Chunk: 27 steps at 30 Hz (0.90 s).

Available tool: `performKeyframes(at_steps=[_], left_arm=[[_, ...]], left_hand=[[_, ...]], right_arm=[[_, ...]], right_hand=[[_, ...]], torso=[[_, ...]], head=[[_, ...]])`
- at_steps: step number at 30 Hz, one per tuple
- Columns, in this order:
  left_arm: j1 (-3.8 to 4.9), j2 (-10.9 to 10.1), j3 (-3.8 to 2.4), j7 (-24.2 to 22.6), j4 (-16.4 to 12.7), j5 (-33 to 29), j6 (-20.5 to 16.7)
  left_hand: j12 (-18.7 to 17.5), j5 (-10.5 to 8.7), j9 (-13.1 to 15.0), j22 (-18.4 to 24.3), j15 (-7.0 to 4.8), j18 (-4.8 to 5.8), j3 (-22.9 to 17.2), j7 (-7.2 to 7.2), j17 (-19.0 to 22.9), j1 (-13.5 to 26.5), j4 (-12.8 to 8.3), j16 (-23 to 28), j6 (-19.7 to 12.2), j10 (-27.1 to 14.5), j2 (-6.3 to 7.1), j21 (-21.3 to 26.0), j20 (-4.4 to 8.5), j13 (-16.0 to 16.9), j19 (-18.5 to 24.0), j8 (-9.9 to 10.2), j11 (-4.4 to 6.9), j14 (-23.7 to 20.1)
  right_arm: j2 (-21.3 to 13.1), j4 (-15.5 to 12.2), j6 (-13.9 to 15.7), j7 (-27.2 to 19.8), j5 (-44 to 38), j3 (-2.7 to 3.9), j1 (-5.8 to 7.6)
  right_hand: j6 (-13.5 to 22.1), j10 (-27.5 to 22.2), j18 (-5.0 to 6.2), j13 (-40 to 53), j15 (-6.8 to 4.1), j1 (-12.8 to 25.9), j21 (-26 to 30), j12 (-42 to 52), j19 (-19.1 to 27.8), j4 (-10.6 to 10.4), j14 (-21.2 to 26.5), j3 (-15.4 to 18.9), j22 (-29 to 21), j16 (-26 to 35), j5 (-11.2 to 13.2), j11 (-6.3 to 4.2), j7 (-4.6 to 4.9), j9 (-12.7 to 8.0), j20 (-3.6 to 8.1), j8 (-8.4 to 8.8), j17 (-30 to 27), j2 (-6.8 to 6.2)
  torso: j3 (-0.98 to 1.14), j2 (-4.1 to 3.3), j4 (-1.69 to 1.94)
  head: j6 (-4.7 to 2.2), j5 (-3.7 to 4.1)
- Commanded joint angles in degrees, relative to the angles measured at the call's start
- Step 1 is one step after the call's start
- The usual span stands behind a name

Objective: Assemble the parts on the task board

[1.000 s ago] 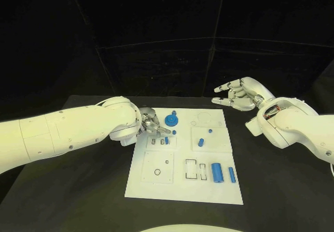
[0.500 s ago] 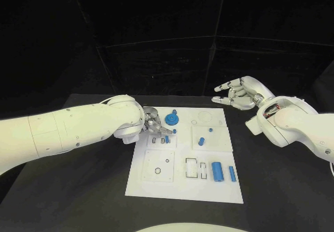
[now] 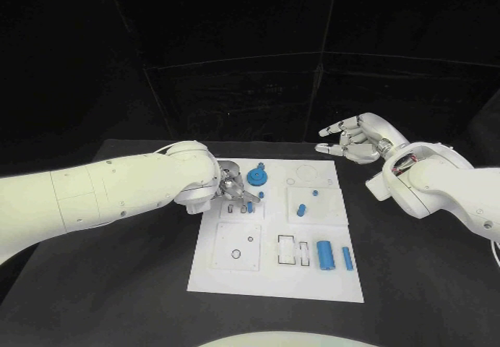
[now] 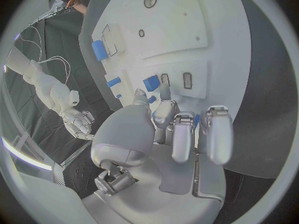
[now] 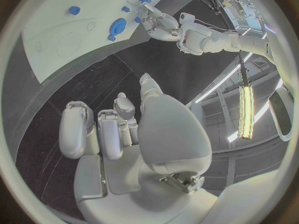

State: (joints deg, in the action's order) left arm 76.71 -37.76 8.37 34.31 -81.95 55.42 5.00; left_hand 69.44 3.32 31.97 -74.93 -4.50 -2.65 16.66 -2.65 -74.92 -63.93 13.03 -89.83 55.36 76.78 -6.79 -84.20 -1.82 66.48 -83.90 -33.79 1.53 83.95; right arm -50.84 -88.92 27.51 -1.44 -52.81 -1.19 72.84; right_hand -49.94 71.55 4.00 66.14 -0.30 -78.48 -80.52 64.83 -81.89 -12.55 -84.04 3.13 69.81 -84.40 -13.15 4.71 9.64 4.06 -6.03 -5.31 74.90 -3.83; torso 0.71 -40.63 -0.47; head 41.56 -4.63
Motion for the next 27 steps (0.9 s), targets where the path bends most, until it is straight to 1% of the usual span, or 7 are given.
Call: performKeyframes(at_steps=[1,6,7,11,19,27], left_arm=[[0.10,0.3,0.02,0.4,0.1,0.4,1.2],[0.10,0.5,0.06,0.4,0.3,0.4,1.4],[0.10,0.6,0.07,0.4,0.4,0.4,1.5],[0.10,0.8,0.10,0.5,0.6,0.4,1.7],[0.10,1.2,0.25,0.5,0.8,0.4,2.0],[0.10,1.5,0.42,0.5,0.6,0.4,2.7]], left_hand=[[-0.4,-0.22,0.0,-4.3,-0.21,0.33,0.3,0.09,-15.1,-0.2,-0.2,-0.2,-0.3,-0.3,0.28,0.1,0.20,-0.1,-1.4,-0.3,-0.19,6.1],[-0.5,-0.21,0.2,-4.2,-0.20,0.30,0.2,0.07,-15.1,-0.3,-0.2,-0.2,-0.4,-0.4,0.16,0.1,0.19,-0.1,-1.3,-0.3,-0.20,6.1],[-0.5,-0.19,0.2,-4.2,-0.19,0.31,0.1,0.07,-15.1,-0.4,-0.3,-0.2,-0.4,-0.4,0.11,0.1,0.18,-0.2,-1.3,-0.3,-0.20,6.1],[-0.5,-0.19,0.4,-4.2,-0.17,0.30,0.0,0.05,-15.1,-0.8,-0.5,-0.2,-0.5,-0.5,0.00,0.2,0.16,-0.2,-1.3,-0.4,-0.22,6.1],[-0.5,-0.18,1.0,-4.1,-0.15,0.27,-0.3,0.05,-15.1,-1.7,-1.1,-0.2,-0.8,-0.5,-0.31,0.3,0.12,-0.1,-1.2,-0.6,-0.24,6.1],[-0.6,-0.11,1.9,-3.8,-0.13,0.20,-1.6,0.03,-15.1,-4.0,-2.8,-0.2,-1.2,-0.6,-1.08,0.5,0.10,0.0,-1.0,-0.8,-0.24,6.1]], right_arm=[[0.2,-0.1,-0.5,-0.1,0.0,0.03,0.14],[0.5,-0.1,-0.7,-0.1,0.0,0.03,0.14],[0.5,-0.1,-0.7,-0.1,0.0,0.03,0.14],[0.7,-0.1,-0.8,0.0,0.0,0.03,0.14],[1.0,0.1,-1.1,0.0,0.0,0.03,0.14],[1.1,0.4,-1.2,0.1,0.0,0.03,0.14]], right_hand=[[0.4,0.3,0.03,-0.1,0.31,0.1,0.3,0.1,0.4,0.1,-3.7,0.4,-0.1,0.2,-0.3,-0.09,0.08,-0.1,0.11,-0.23,6.1,0.57],[0.4,0.3,0.04,0.0,0.31,0.1,0.3,0.1,0.4,0.1,-3.7,0.5,-0.1,0.2,-0.5,-0.09,0.09,0.0,0.11,-0.26,6.1,0.62],[0.4,0.3,0.04,0.0,0.31,0.1,0.3,0.1,0.4,0.1,-3.7,0.5,-0.1,0.2,-0.5,-0.09,0.09,0.0,0.11,-0.26,6.1,0.62],[0.4,0.3,0.04,0.0,0.31,0.1,0.3,0.1,0.4,0.1,-3.7,0.5,-0.1,0.2,-0.5,-0.09,0.09,0.0,0.11,-0.26,6.1,0.62],[0.4,0.3,0.04,-0.1,0.31,0.1,0.3,0.1,0.4,0.0,-3.7,0.5,-0.1,0.2,-0.5,-0.09,0.08,0.0,0.11,-0.29,6.0,0.66],[0.4,0.2,0.06,-0.1,0.31,0.0,0.4,0.1,0.5,0.0,-3.7,0.6,-0.2,0.3,-0.6,-0.10,0.08,0.0,0.11,-0.32,6.0,0.70]], torso=[[0.01,0.01,0.05],[0.02,-0.01,0.00],[-0.01,-0.01,0.02],[0.00,0.00,0.07],[0.00,0.01,0.04],[-0.01,0.00,0.07]], head=[[0.06,0.01],[0.11,0.04],[0.14,0.05],[0.21,0.04],[0.38,0.01],[0.56,0.24]])
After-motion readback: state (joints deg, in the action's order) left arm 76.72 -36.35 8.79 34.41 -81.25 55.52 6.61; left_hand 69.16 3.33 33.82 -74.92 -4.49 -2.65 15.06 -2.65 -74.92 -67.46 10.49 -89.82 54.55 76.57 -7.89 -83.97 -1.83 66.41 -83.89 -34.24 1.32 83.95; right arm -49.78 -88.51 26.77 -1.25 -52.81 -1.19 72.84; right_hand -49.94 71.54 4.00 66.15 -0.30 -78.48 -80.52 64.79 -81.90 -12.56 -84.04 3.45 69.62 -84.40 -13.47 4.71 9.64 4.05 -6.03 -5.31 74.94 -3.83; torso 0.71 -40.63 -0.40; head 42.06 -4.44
